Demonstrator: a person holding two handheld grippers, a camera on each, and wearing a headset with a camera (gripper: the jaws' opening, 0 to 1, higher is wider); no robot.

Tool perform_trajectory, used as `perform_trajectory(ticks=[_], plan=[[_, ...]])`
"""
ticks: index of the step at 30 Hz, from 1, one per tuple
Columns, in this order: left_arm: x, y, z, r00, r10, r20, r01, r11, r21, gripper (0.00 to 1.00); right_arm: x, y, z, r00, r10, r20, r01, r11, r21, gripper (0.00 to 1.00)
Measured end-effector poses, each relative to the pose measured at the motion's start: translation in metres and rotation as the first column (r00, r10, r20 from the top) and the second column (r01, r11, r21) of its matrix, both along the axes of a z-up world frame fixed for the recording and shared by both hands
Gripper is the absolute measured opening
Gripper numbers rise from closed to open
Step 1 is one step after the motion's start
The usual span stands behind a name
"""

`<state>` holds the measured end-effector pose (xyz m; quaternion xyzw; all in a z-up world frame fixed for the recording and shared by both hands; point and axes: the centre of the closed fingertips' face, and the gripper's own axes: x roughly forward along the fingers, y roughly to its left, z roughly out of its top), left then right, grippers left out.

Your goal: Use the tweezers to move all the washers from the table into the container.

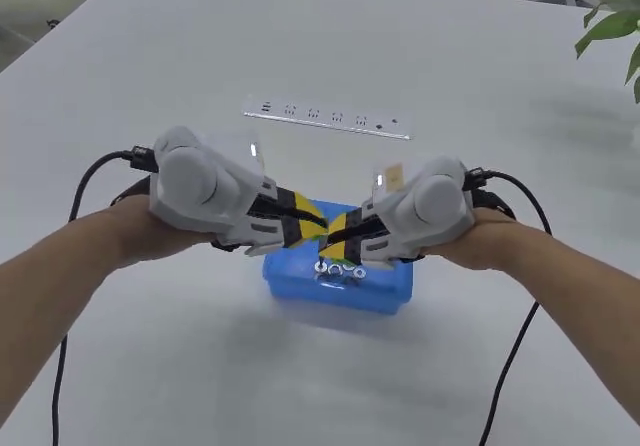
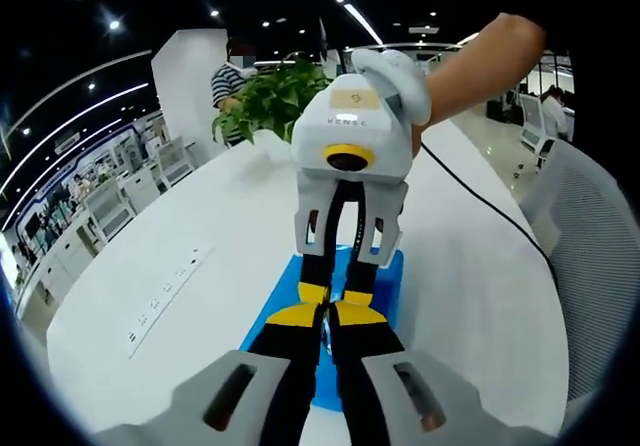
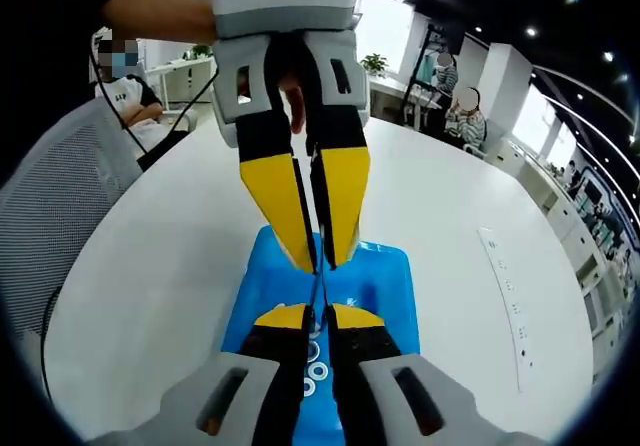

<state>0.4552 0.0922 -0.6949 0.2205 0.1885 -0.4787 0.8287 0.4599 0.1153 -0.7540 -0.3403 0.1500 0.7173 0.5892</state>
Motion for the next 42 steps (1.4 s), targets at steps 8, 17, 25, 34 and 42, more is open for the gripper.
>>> perform_trajectory(ticks=[8, 17, 25, 34, 42], plan=[[0.0, -0.002, 0.0, 1.0, -0.017, 0.011, 0.016, 1.0, 0.01, 0.07, 0.001, 0.0, 0.0, 1.0, 0.006, 0.01, -0.006, 1.0, 0.0, 0.09], [-0.001, -0.002, 0.002, 1.0, -0.014, 0.005, 0.014, 1.0, 0.008, 0.06, 0.002, 0.0, 0.0, 1.0, 0.0, 0.013, 0.0, 1.0, -0.002, 0.1], [-0.001, -0.003, 0.006, 1.0, -0.018, 0.005, 0.018, 1.0, -0.005, 0.05, 0.001, -0.001, 0.005, 1.0, -0.006, 0.01, 0.005, 1.0, 0.011, 0.1], [-0.001, -0.003, 0.018, 1.0, -0.026, 0.005, 0.026, 0.999, -0.03, 0.05, -0.001, -0.002, 0.017, 1.0, -0.016, 0.008, 0.015, 0.999, 0.042, 0.11], [-0.011, -0.007, 0.033, 0.998, -0.065, -0.001, 0.064, 0.995, -0.071, 0.05, -0.012, -0.009, 0.034, 0.999, -0.039, -0.031, 0.042, 0.996, 0.084, 0.09]])
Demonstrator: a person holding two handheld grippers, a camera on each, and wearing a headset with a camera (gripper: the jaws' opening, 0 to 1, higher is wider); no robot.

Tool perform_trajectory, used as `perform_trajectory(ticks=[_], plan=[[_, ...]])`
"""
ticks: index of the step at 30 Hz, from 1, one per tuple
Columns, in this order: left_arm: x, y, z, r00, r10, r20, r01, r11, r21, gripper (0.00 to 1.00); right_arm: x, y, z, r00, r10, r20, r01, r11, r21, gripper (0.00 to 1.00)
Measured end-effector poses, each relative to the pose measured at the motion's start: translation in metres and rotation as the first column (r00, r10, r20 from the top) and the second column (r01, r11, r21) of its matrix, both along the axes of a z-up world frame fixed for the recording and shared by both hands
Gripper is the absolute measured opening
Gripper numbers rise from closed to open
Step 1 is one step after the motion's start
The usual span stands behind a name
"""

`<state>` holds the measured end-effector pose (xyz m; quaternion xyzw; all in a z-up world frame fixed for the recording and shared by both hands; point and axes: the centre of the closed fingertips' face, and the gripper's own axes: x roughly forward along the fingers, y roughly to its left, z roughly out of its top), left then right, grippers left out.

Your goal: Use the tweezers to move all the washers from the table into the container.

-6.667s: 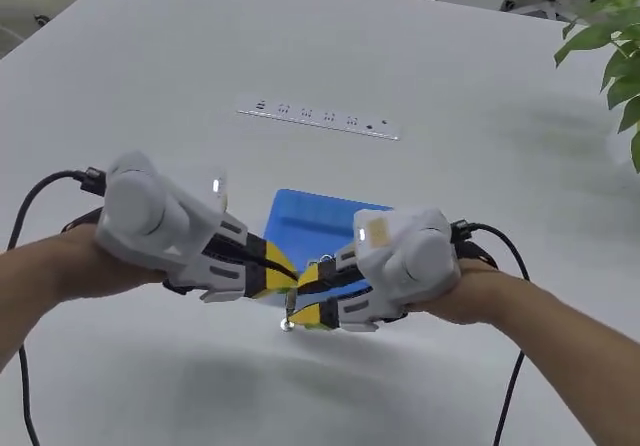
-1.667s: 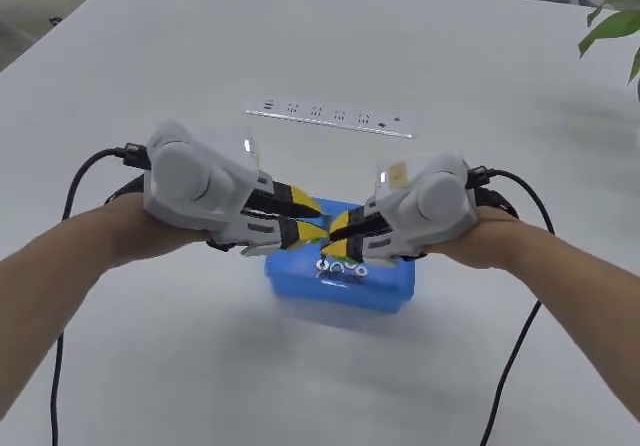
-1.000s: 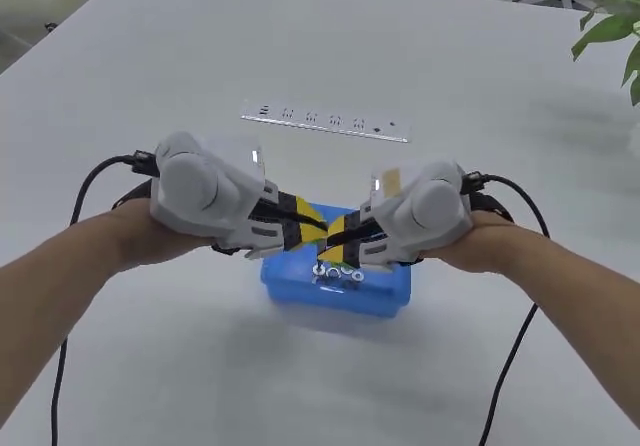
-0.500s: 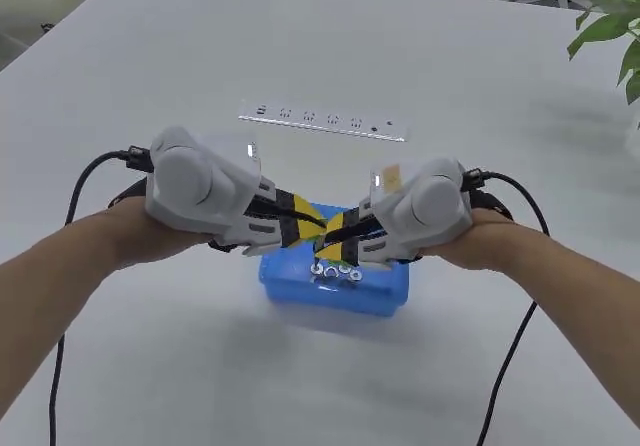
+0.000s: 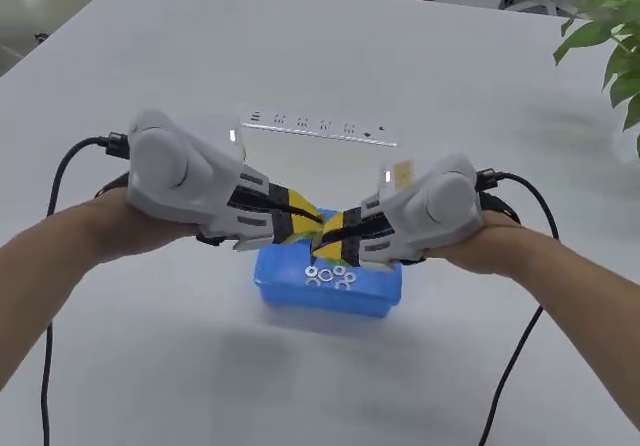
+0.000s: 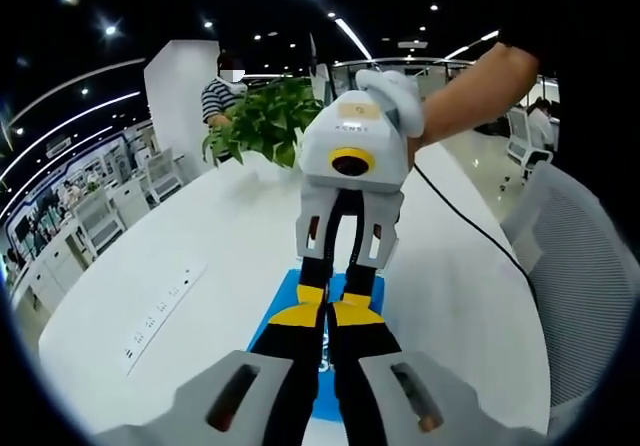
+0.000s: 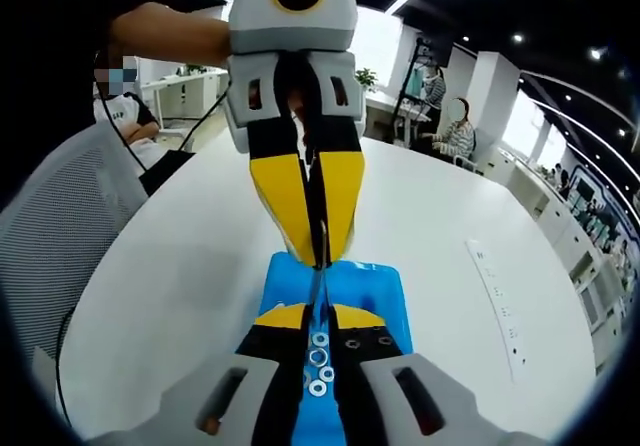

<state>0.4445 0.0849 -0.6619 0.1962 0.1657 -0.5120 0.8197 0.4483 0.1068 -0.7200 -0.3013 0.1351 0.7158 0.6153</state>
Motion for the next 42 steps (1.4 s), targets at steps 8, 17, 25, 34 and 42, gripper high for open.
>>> perform_trajectory(ticks=[8, 17, 25, 34, 42], plan=[[-0.01, -0.005, 0.014, 0.999, -0.038, 0.004, 0.038, 0.999, -0.01, 0.05, -0.011, -0.006, 0.014, 0.999, -0.023, -0.024, 0.023, 1.0, 0.015, 0.07], [-0.024, -0.007, 0.029, 0.998, -0.067, 0.018, 0.067, 0.998, -0.013, 0.05, -0.024, -0.011, 0.031, 0.999, -0.041, -0.036, 0.042, 0.999, 0.023, 0.07], [-0.039, -0.009, 0.03, 0.995, -0.095, 0.01, 0.095, 0.996, 0.003, 0.05, -0.038, -0.018, 0.032, 0.999, -0.046, -0.029, 0.046, 0.999, -0.004, 0.06], [-0.06, -0.01, 0.01, 0.992, -0.121, -0.029, 0.122, 0.991, 0.048, 0.05, -0.056, -0.029, 0.018, 1.0, -0.024, -0.011, 0.023, 0.997, -0.071, 0.06], [-0.073, -0.01, -0.013, 0.988, -0.136, -0.067, 0.142, 0.986, 0.093, 0.05, -0.069, -0.036, 0.001, 1.0, -0.006, -0.013, 0.005, 0.993, -0.12, 0.06]])
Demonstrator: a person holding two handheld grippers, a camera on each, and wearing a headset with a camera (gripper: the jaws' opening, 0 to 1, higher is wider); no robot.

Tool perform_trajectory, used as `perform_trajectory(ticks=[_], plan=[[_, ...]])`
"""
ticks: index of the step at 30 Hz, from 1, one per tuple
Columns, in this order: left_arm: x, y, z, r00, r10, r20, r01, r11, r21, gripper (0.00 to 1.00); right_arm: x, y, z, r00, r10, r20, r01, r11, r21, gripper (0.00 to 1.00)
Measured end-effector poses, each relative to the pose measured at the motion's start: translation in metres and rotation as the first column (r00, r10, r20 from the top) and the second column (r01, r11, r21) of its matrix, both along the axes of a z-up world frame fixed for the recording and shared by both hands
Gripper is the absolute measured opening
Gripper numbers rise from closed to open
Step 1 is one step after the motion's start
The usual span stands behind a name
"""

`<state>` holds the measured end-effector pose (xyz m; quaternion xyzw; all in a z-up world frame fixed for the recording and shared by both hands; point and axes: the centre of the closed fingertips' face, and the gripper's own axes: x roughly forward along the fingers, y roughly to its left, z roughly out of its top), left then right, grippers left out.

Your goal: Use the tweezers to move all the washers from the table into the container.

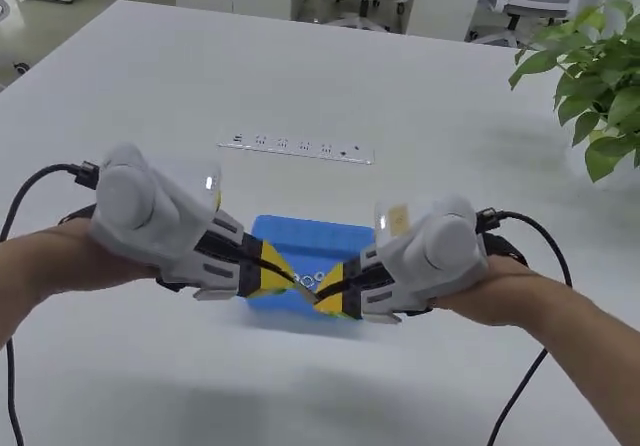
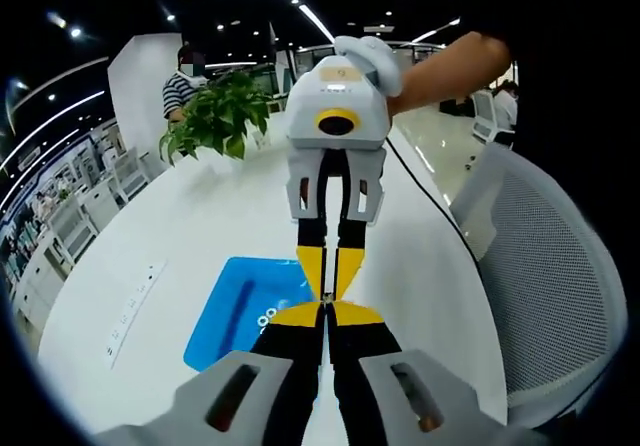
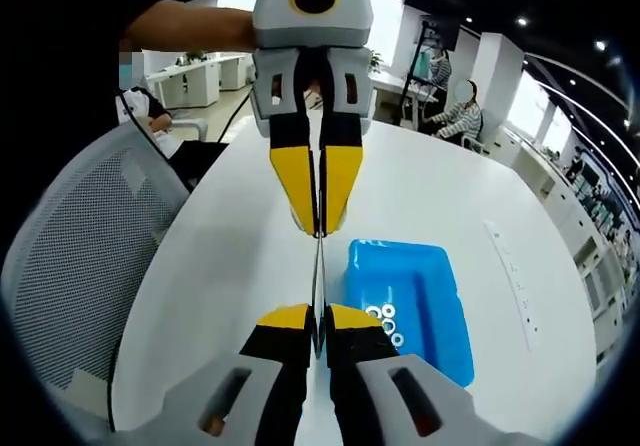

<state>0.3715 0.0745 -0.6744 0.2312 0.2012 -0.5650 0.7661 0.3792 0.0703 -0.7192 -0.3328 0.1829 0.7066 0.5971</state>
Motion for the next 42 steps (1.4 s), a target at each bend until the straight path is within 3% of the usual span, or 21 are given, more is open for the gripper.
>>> perform_trajectory(ticks=[7, 9, 16, 17, 24, 33, 42], plan=[[-0.011, 0.004, -0.027, 0.999, -0.01, -0.038, 0.013, 0.998, 0.067, 0.05, -0.009, -0.004, -0.017, 1.0, 0.005, -0.013, -0.006, 0.999, -0.047, 0.06], [-0.013, 0.003, -0.032, 0.999, -0.006, -0.045, 0.009, 0.998, 0.068, 0.05, -0.011, -0.005, -0.022, 1.0, 0.003, -0.014, -0.004, 0.998, -0.056, 0.06], [-0.015, 0.008, -0.057, 0.996, 0.001, -0.087, 0.008, 0.994, 0.105, 0.05, -0.017, -0.007, -0.039, 1.0, 0.001, -0.02, -0.003, 0.996, -0.092, 0.06], [-0.015, 0.009, -0.063, 0.995, 0.007, -0.099, 0.004, 0.994, 0.11, 0.05, -0.018, -0.007, -0.042, 0.999, -0.01, -0.038, 0.007, 0.995, -0.096, 0.06], [-0.02, 0.015, -0.09, 0.992, 0.007, -0.125, 0.015, 0.984, 0.176, 0.05, -0.024, -0.006, -0.06, 0.998, -0.021, -0.054, 0.015, 0.994, -0.11, 0.06], [-0.021, 0.018, -0.111, 0.988, 0.009, -0.156, 0.025, 0.976, 0.214, 0.05, -0.028, -0.005, -0.073, 0.997, -0.037, -0.062, 0.028, 0.991, -0.132, 0.07], [-0.024, 0.022, -0.123, 0.987, 0.001, -0.16, 0.042, 0.962, 0.269, 0.05, -0.03, -0.004, -0.077, 0.998, -0.041, -0.056, 0.033, 0.99, -0.134, 0.08]])
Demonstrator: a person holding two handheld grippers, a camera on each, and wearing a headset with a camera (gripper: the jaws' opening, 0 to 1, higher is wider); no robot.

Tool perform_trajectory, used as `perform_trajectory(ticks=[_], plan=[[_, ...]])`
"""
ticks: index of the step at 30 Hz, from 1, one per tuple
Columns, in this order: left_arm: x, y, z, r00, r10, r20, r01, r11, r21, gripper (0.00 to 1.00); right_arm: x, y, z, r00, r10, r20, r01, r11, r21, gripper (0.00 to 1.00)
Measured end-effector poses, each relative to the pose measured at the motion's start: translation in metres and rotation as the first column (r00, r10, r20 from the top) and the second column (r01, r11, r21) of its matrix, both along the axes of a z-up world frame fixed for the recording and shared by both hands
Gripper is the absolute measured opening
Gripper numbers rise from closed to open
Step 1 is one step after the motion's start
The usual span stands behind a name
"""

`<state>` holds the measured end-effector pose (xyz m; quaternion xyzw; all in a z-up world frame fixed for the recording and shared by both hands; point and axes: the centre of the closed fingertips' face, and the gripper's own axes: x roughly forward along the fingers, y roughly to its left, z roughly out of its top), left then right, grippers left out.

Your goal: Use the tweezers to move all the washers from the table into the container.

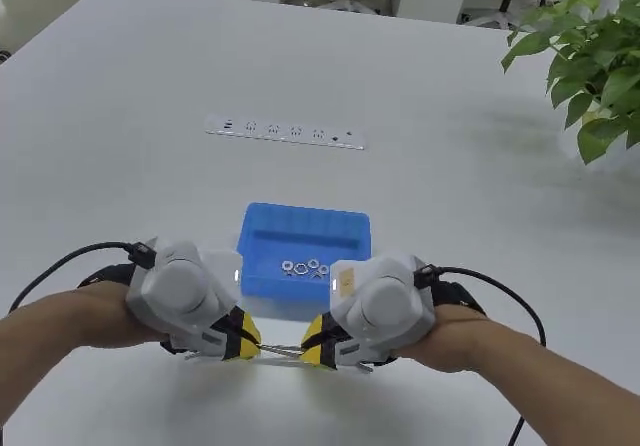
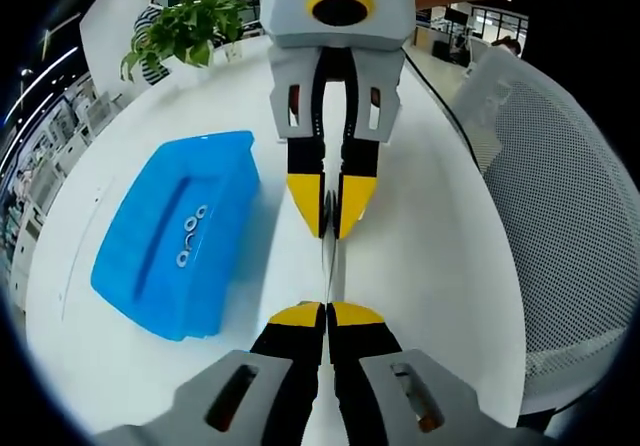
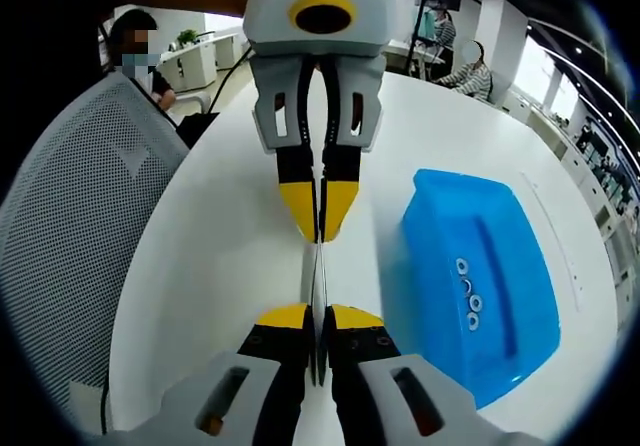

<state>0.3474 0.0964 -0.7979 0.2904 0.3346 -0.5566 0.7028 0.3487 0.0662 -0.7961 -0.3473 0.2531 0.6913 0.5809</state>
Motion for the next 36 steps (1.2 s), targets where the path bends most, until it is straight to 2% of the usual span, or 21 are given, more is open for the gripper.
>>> perform_trajectory(ticks=[8, 20, 23, 27, 30, 36], plan=[[-0.006, -0.001, -0.01, 1.0, -0.023, -0.02, 0.024, 0.998, 0.051, 0.05, -0.004, 0.001, -0.004, 1.0, 0.01, 0.0, -0.01, 1.0, -0.012, 0.08], [-0.006, 0.001, -0.008, 0.999, -0.018, -0.029, 0.02, 0.997, 0.069, 0.06, -0.005, 0.001, -0.005, 1.0, -0.011, -0.014, 0.011, 1.0, -0.006, 0.09], [-0.006, 0.003, -0.008, 1.0, -0.015, -0.025, 0.017, 0.997, 0.071, 0.08, -0.006, 0.001, -0.005, 1.0, -0.003, 0.0, 0.004, 1.0, -0.006, 0.09], [-0.007, 0.005, -0.008, 1.0, -0.007, -0.028, 0.009, 0.998, 0.069, 0.08, -0.005, 0.002, -0.004, 1.0, 0.001, 0.015, -0.001, 1.0, -0.002, 0.1], [-0.008, 0.006, -0.008, 1.0, 0.0, -0.021, 0.002, 0.998, 0.066, 0.11, -0.006, 0.002, -0.004, 1.0, -0.009, 0.01, 0.009, 1.0, 0.012, 0.16], [-0.005, 0.008, 0.003, 0.998, 0.069, -0.009, -0.069, 0.998, -0.004, 0.22, 0.0, -0.001, 0.007, 0.998, -0.063, 0.031, 0.061, 0.997, 0.05, 0.21]])
